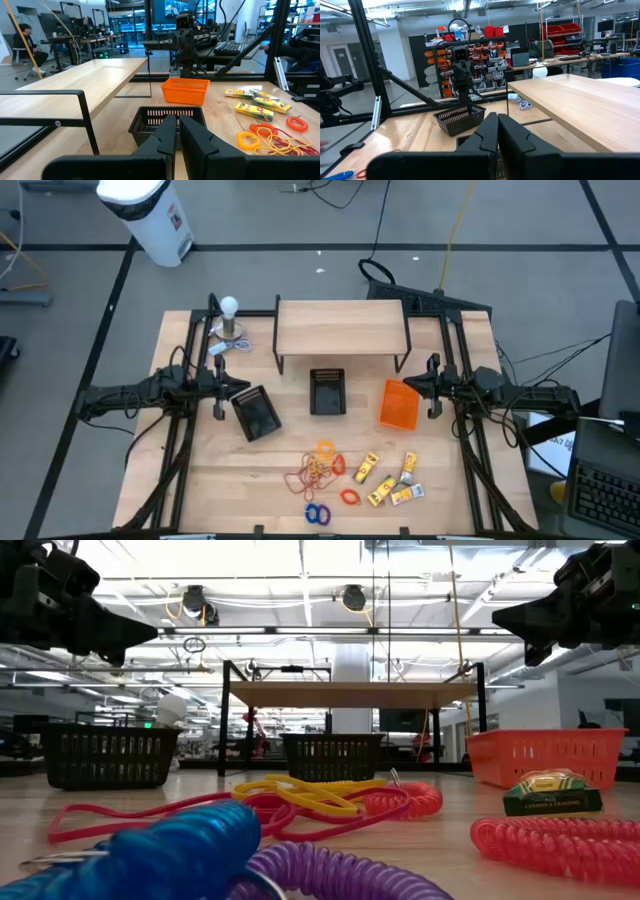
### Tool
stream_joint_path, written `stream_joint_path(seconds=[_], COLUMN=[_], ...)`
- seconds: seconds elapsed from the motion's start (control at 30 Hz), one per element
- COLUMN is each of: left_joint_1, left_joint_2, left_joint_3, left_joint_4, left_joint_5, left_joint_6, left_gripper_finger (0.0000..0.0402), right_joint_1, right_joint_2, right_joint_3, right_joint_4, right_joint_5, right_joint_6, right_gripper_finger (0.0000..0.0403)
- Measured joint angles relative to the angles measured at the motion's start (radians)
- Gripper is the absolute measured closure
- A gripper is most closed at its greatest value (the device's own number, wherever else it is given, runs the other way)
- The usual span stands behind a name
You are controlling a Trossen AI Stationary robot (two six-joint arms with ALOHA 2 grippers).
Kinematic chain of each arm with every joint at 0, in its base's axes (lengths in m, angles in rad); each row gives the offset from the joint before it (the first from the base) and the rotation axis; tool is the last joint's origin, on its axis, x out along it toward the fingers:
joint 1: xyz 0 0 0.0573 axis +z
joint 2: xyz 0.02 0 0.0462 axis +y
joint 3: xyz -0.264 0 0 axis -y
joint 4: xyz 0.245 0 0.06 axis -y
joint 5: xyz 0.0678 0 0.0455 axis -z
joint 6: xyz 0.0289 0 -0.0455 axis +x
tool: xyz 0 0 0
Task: Pick & Place Office Desk Supplies
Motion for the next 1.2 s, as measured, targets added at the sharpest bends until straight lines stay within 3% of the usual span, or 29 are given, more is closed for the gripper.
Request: stream_joint_path(seconds=[0.83, 1.07, 1.2], left_joint_1=[0.000, 0.000, 0.010], left_joint_2=[0.000, 0.000, 0.000], left_joint_3=[-0.002, 0.000, 0.000], left_joint_4=[0.043, 0.101, 0.148], left_joint_5=[-0.002, -0.074, -0.149], left_joint_6=[0.031, 0.151, 0.177], left_gripper_finger=[0.0376, 0.0376, 0.0376], right_joint_1=[0.000, 0.000, -0.002], right_joint_2=[0.001, 0.001, 0.001], right_joint_3=[0.000, 0.000, 0.000], right_joint_4=[0.019, 0.023, 0.083], right_joint_5=[0.000, 0.000, 0.037], right_joint_6=[-0.053, -0.054, -0.164], right_gripper_finger=[0.0403, 0.0403, 0.0403])
